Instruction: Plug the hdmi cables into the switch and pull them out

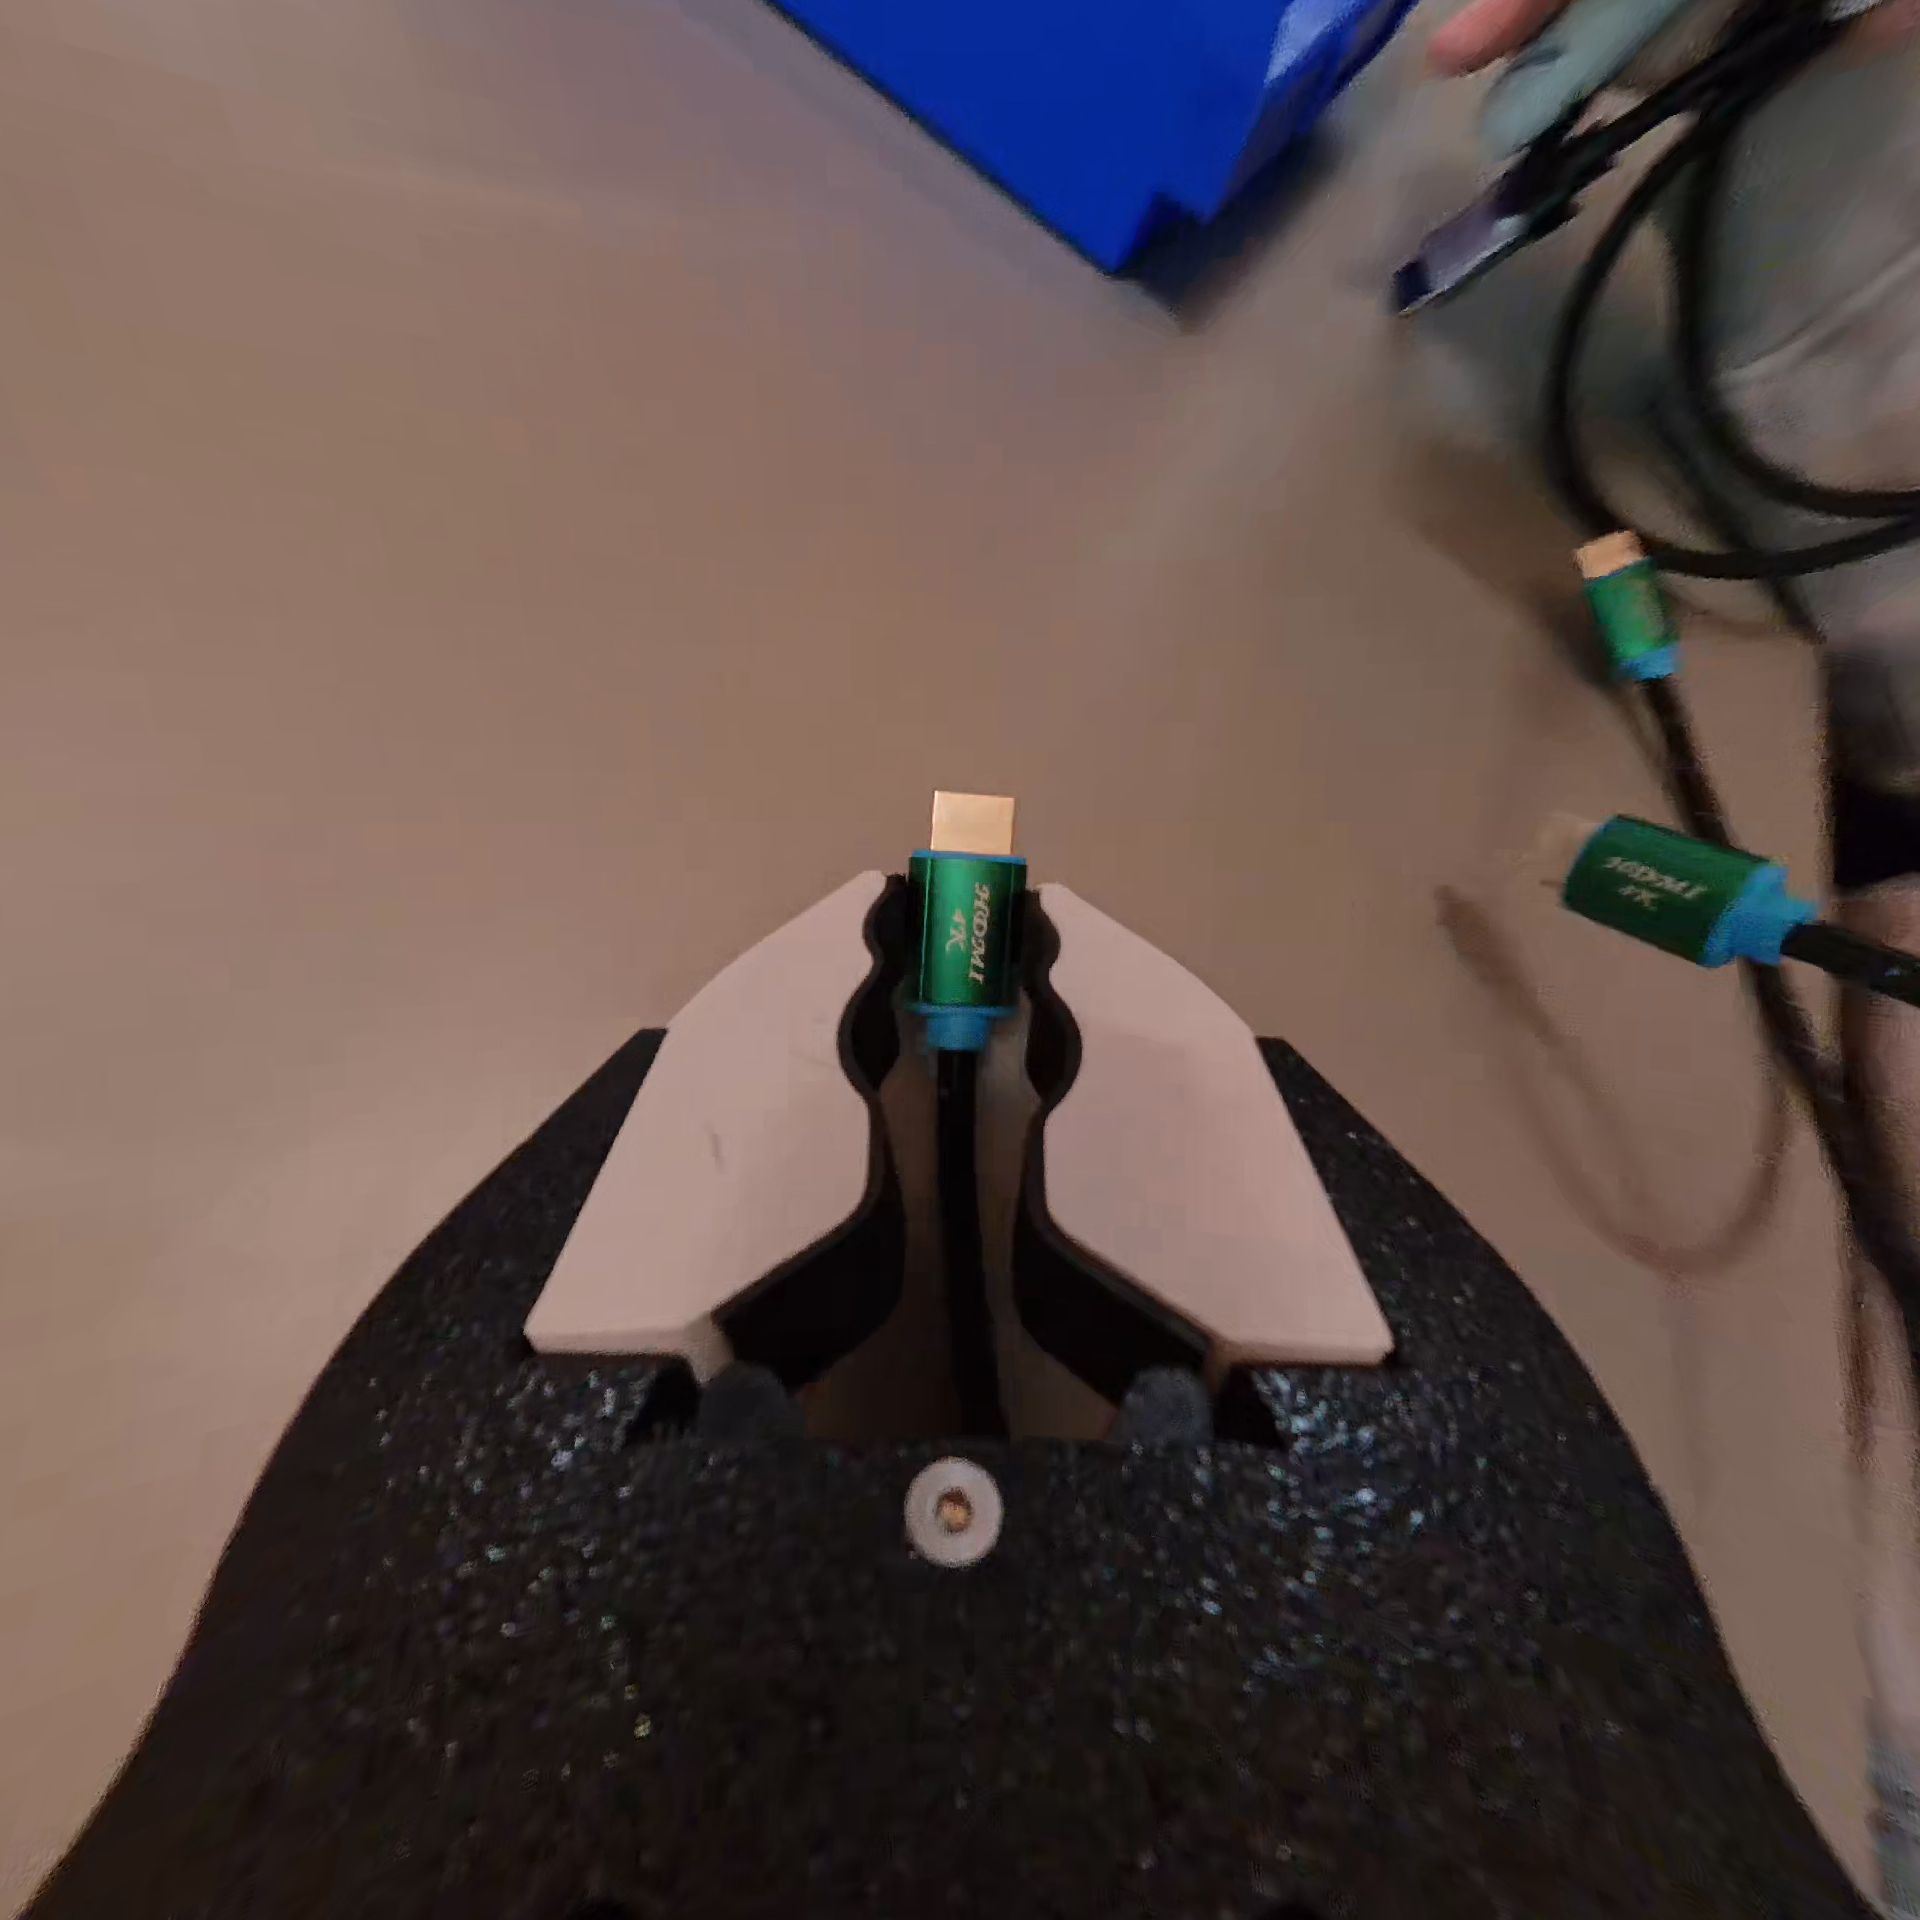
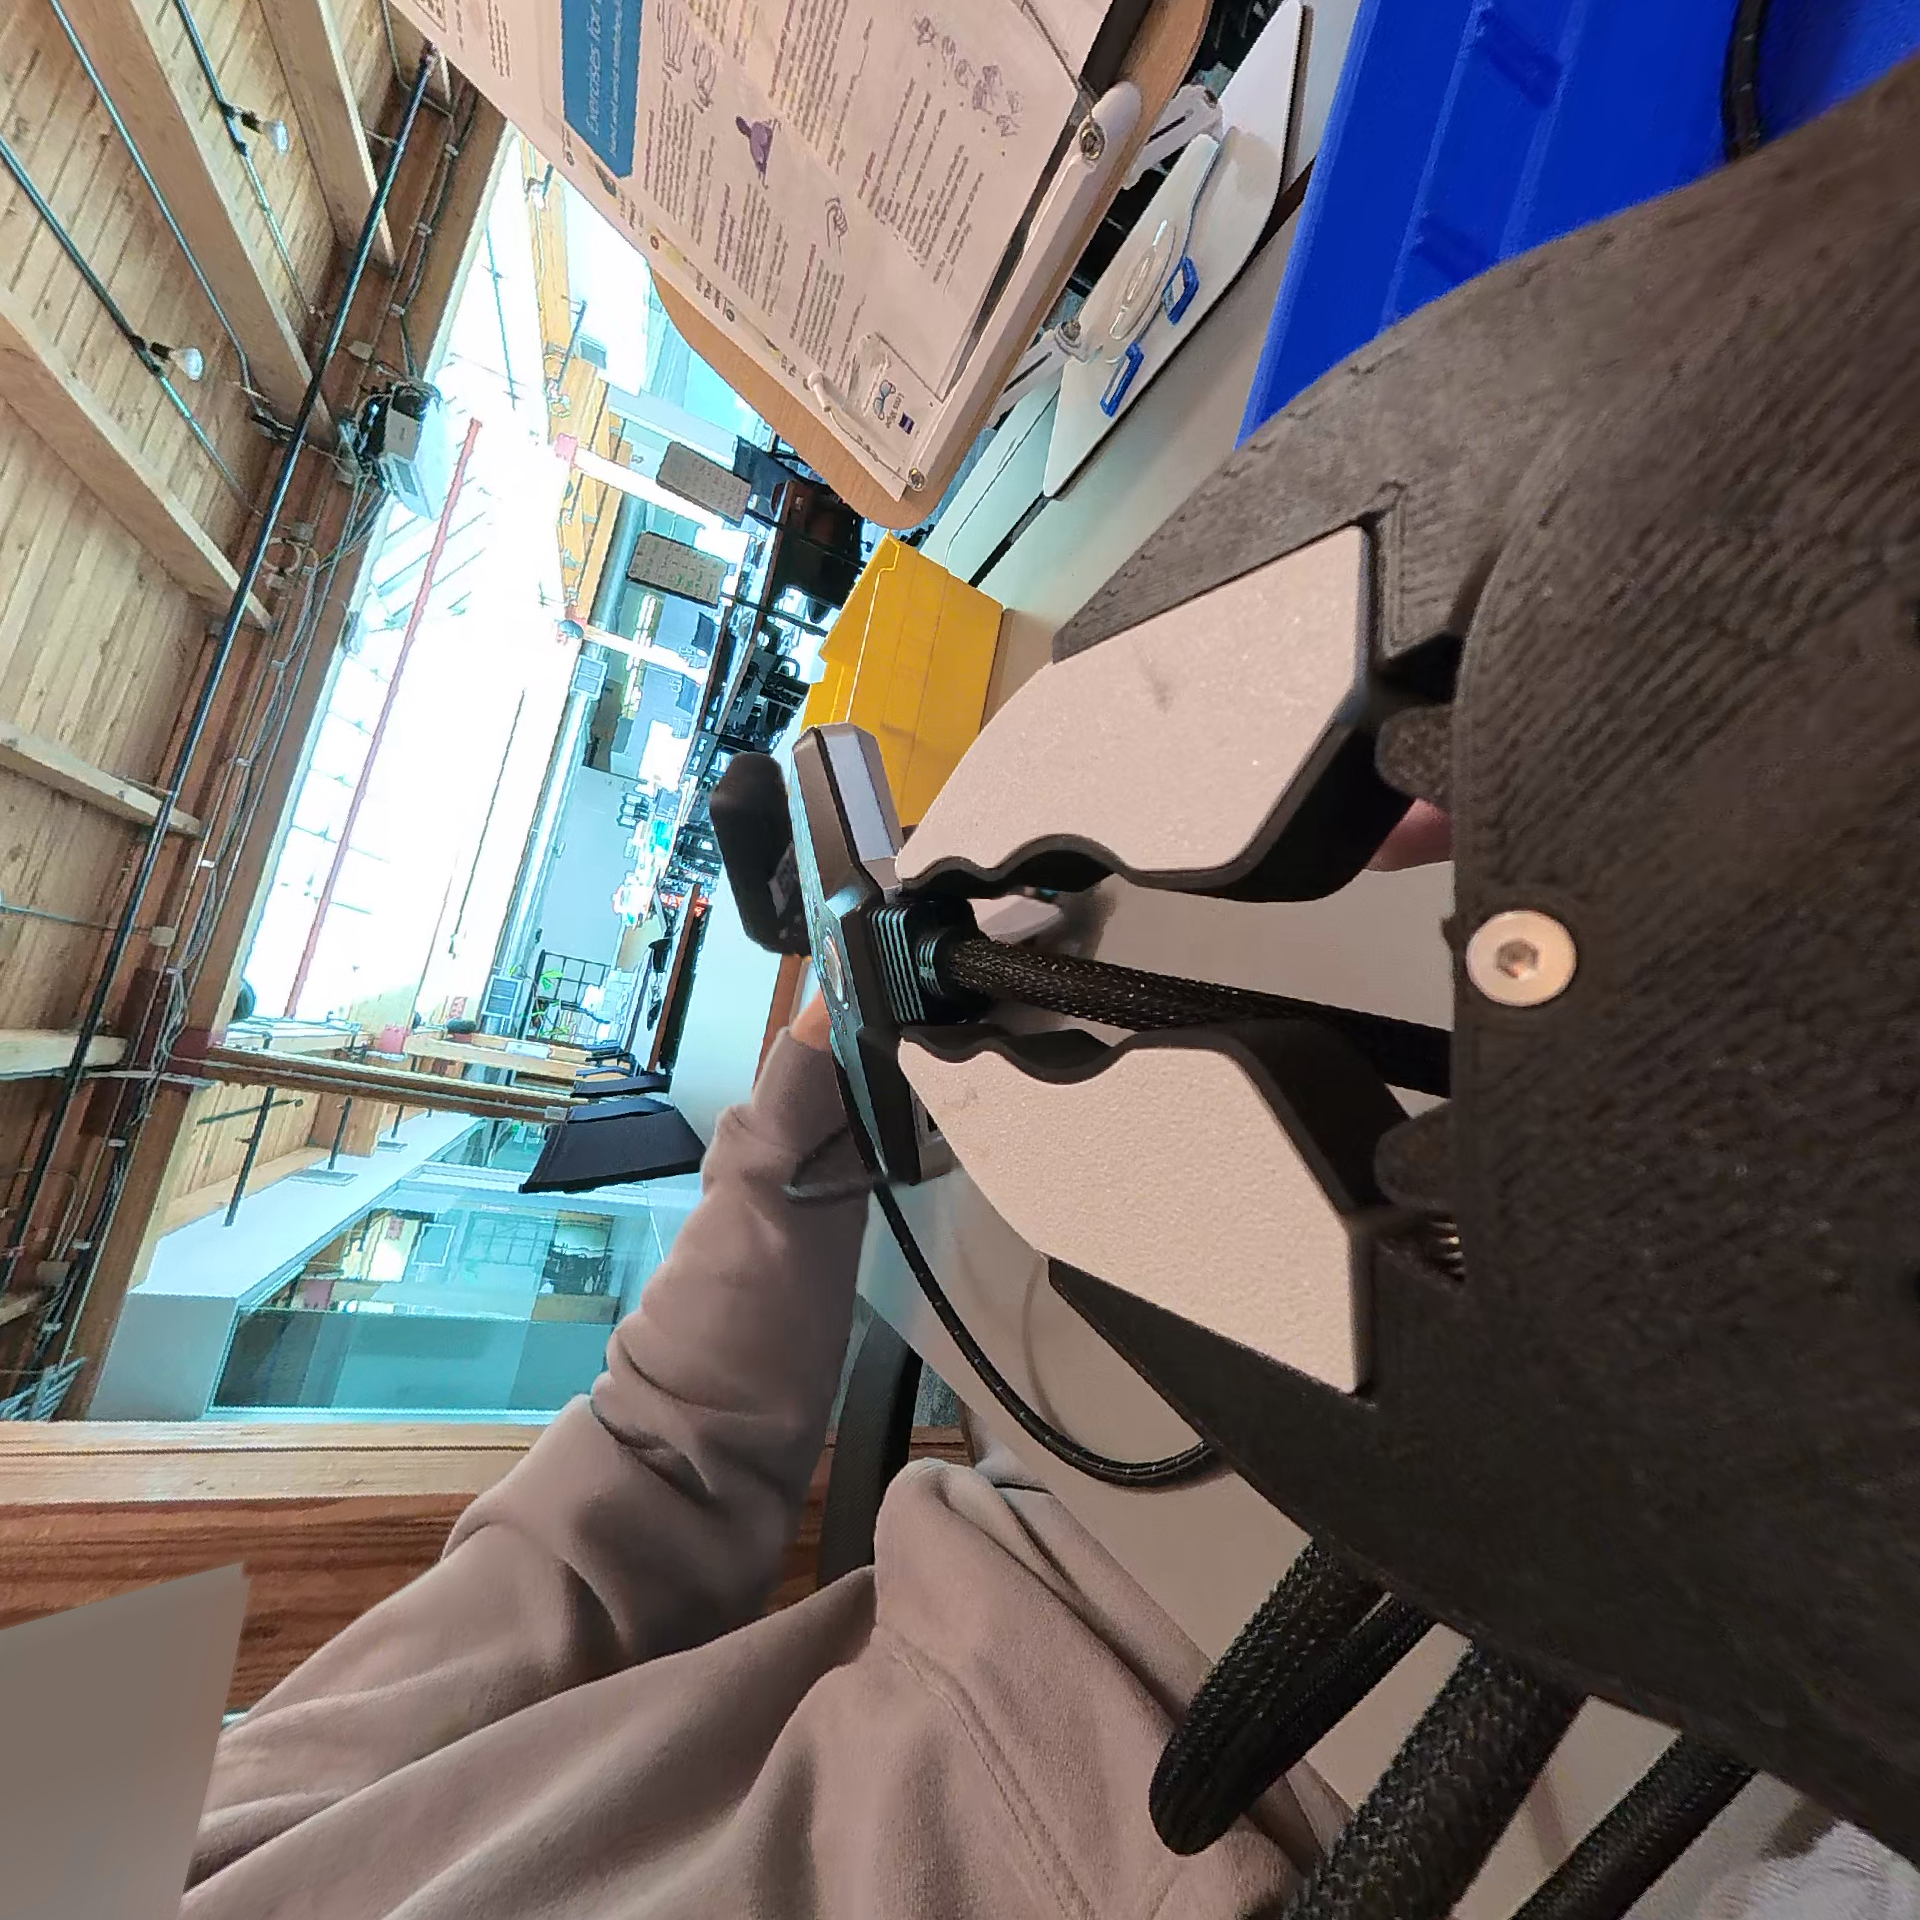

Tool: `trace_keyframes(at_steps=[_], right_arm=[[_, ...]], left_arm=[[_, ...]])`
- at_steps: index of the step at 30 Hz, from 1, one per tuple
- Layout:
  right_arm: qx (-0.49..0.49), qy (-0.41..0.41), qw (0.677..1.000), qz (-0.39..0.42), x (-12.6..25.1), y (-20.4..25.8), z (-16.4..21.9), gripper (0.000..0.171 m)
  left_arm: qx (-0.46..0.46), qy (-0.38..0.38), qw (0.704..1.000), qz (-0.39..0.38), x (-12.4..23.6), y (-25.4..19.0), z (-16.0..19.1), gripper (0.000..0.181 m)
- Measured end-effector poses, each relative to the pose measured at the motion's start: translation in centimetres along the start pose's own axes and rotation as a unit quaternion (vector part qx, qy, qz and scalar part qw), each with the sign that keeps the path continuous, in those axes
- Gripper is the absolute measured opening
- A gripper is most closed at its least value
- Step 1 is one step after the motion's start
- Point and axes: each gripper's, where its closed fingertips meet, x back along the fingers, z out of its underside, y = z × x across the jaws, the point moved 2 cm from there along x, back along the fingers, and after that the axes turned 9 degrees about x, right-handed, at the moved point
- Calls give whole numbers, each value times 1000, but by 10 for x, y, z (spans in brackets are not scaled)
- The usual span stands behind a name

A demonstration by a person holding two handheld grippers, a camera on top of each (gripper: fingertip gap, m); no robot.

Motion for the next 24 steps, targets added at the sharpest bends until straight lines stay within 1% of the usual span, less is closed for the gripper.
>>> trace_keyframes(at_steps=[2, 7, 9, 13, 17, 20, 24], right_arm=[[0, -1, 1000, 0, 0, 0, 0, 22], [-7, -8, 1000, -5, 0, 1, -1, 23], [-12, -12, 1000, -10, -2, 2, -2, 23], [-16, -7, 1000, -16, -9, 2, 1, 23], [-16, -2, 1000, -22, -17, 3, 4, 23], [-17, -3, 1000, -22, -17, 3, 4, 23], [-21, -4, 999, -27, -15, 5, 5, 23]], left_arm=[[1, -2, 999, 40, 11, -6, -1, 20], [-28, -58, 997, 33, 47, -10, -21, 21], [-33, -56, 997, 44, 59, -21, -29, 21], [-84, -29, 996, 15, 75, -52, -52, 21], [-130, 3, 991, -28, 76, -81, -77, 21], [-156, 56, 985, -54, 69, -99, -83, 21], [-165, 144, 975, -43, 56, -121, -87, 21]])
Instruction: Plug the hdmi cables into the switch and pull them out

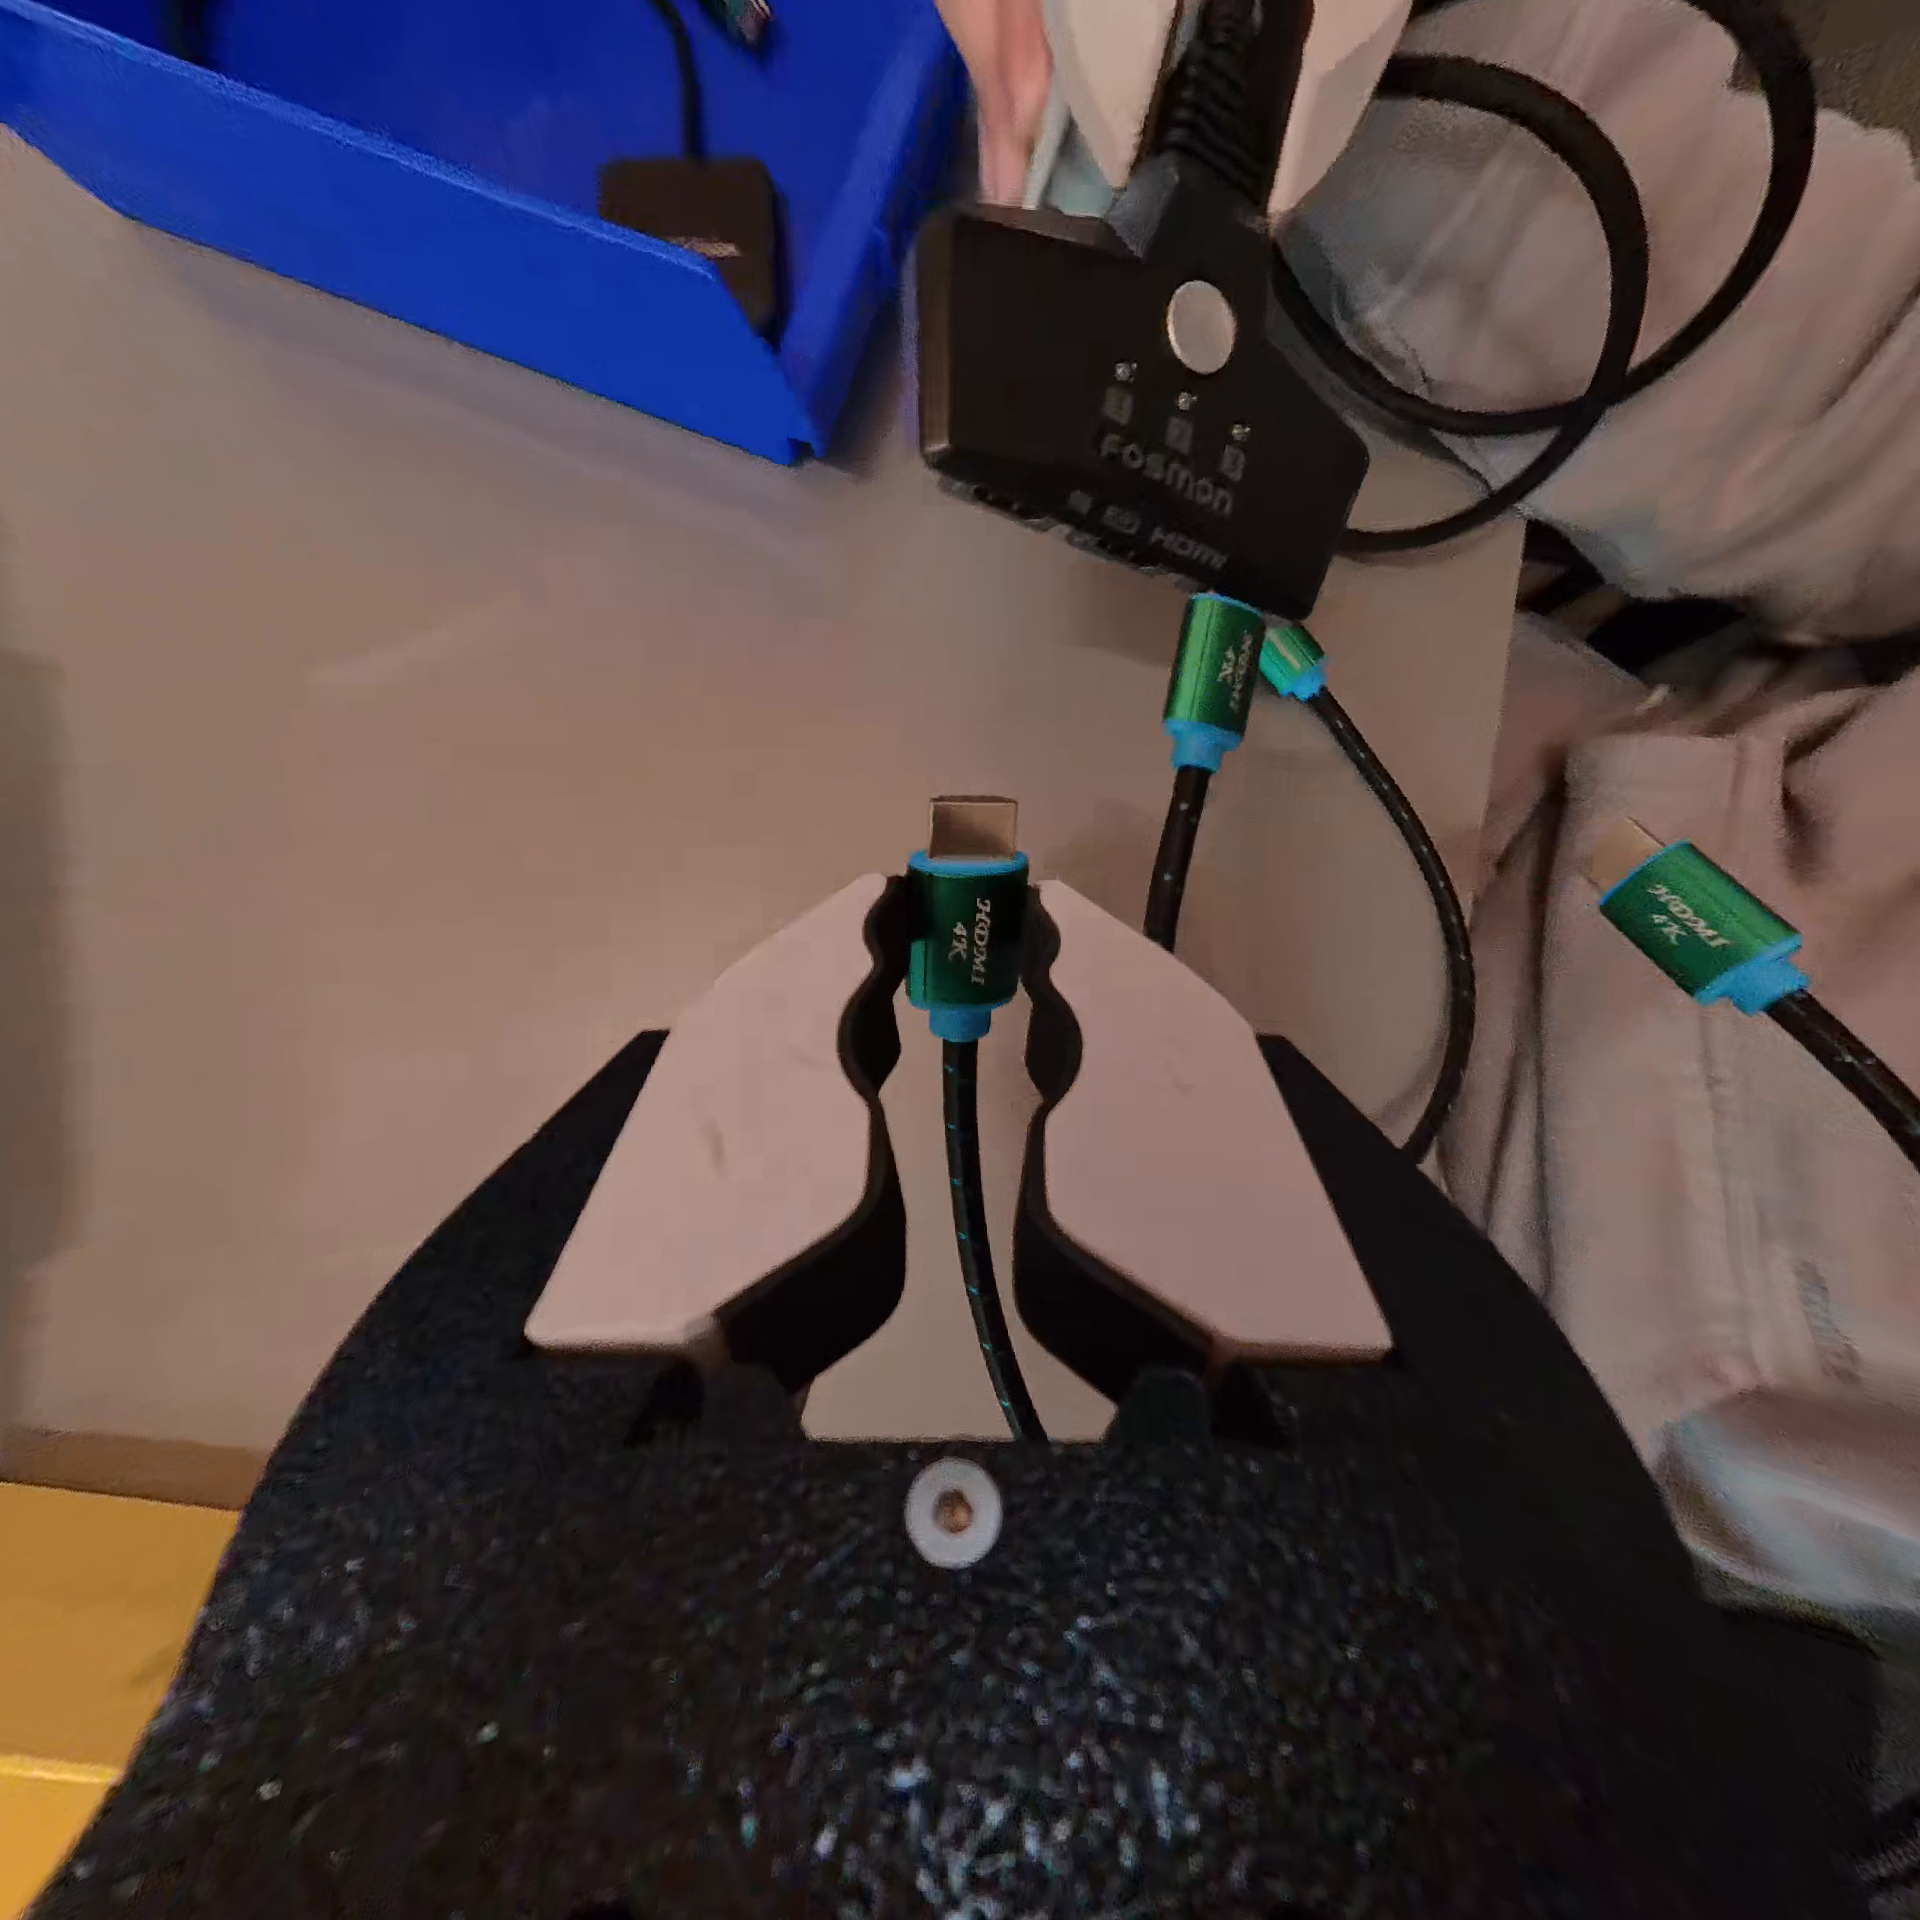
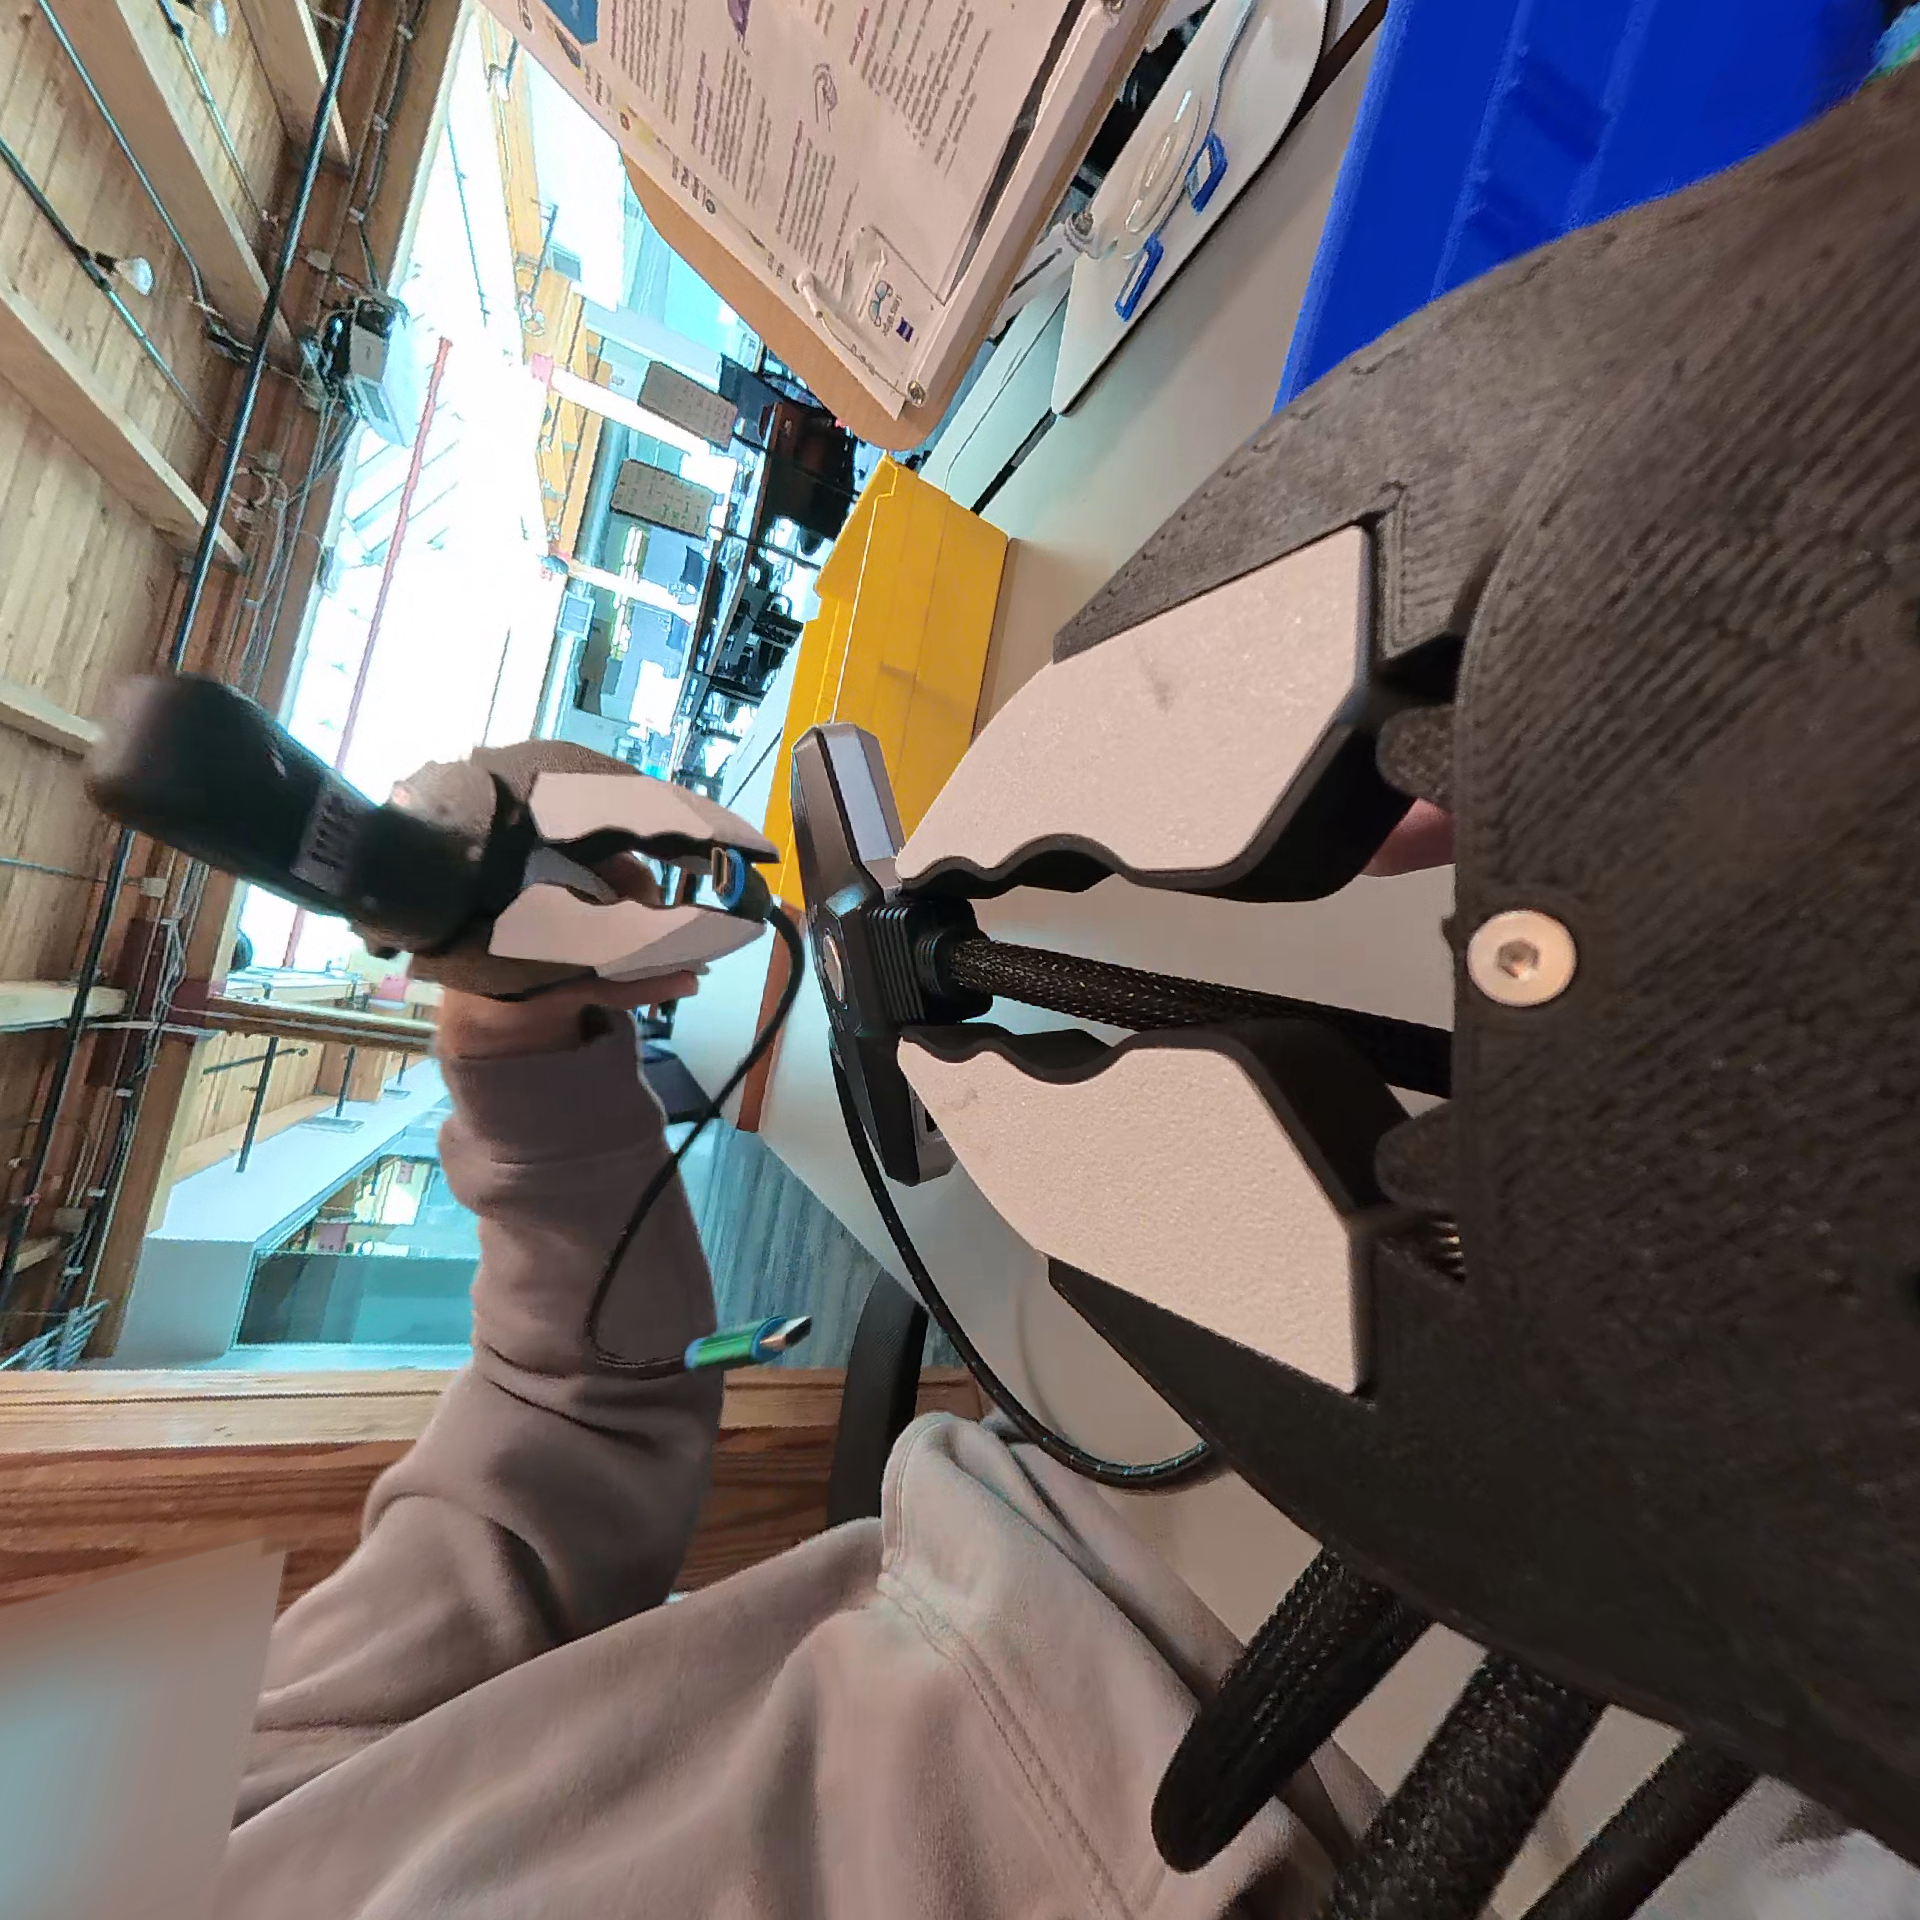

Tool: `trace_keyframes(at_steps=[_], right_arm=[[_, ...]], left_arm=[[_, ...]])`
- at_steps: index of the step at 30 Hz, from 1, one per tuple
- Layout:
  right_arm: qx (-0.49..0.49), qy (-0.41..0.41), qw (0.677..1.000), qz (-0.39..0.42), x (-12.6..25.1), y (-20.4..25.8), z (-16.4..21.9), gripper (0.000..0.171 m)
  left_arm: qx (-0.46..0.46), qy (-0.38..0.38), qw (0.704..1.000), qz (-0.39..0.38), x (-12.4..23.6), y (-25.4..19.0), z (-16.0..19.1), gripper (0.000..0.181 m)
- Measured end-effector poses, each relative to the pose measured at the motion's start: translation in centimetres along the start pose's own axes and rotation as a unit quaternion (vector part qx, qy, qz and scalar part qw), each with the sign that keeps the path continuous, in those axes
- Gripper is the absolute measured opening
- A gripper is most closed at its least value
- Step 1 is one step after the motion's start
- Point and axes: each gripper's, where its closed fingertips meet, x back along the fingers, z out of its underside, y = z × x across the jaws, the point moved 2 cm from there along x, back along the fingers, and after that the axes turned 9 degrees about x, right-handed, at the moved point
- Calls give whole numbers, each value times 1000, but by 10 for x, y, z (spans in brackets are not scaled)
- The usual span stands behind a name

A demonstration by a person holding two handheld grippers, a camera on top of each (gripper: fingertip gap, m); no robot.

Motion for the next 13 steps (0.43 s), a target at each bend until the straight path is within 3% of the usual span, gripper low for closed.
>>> trace_keyframes(at_steps=[6, 13], right_arm=[[-13, -12, 1000, -14, -4, 2, -1, 23], [-32, -14, 999, -17, -5, 2, 1, 23]], left_arm=[[-30, 134, 990, 23, -17, -11, -16, 21], [-61, 182, 981, -7, -35, -10, -25, 21]])
